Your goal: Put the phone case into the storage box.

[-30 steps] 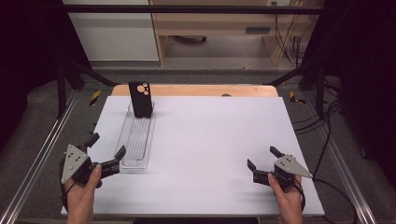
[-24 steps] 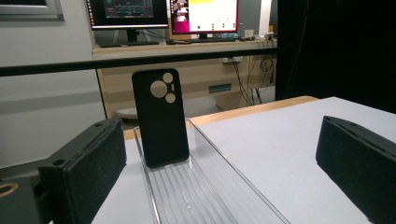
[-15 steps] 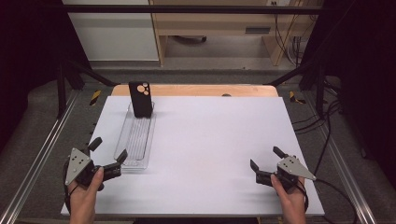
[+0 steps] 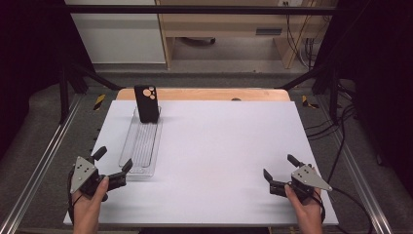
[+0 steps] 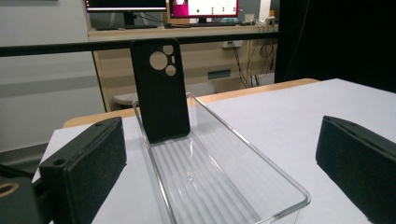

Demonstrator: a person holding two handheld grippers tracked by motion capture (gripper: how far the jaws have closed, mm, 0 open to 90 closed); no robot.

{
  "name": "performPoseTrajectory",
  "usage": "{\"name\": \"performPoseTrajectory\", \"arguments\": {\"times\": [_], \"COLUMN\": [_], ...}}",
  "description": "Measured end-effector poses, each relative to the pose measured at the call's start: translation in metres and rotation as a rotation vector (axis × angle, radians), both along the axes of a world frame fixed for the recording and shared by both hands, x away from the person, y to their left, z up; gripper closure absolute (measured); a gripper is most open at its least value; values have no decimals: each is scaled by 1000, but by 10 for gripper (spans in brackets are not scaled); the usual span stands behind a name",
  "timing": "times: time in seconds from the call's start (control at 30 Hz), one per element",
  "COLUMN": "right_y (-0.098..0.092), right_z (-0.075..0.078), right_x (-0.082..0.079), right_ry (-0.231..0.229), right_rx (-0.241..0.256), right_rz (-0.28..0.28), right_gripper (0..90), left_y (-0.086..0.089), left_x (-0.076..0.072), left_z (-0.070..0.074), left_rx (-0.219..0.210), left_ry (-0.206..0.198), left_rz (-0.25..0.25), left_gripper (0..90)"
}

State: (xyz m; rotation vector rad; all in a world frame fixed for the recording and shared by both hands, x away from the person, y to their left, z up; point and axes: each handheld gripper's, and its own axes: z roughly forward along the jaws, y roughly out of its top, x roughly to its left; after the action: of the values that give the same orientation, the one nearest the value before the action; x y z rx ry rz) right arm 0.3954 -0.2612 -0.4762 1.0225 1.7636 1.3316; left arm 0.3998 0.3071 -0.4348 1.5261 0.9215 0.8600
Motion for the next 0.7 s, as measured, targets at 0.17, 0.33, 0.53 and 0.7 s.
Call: {"name": "performPoseTrajectory", "arguments": {"times": [0.17,0.33,0.53,0.7], "right_y": [-2,-3,-3,-4], "right_z": [0,-1,-2,-2], "right_x": [-2,-3,-4,-4], "right_ry": [-1,4,8,9], "right_rx": [-2,-5,-7,0], "right_rz": [1,4,7,10], "right_gripper": [27,27,26,26], "left_y": [0,0,0,0], "left_x": [0,0,-1,-1], "left_z": [-4,-7,-12,-16], "left_rx": [0,7,4,1], "left_ry": [5,11,16,21], "left_rz": [-3,3,0,-9], "left_gripper": [14,15,15,15]}}
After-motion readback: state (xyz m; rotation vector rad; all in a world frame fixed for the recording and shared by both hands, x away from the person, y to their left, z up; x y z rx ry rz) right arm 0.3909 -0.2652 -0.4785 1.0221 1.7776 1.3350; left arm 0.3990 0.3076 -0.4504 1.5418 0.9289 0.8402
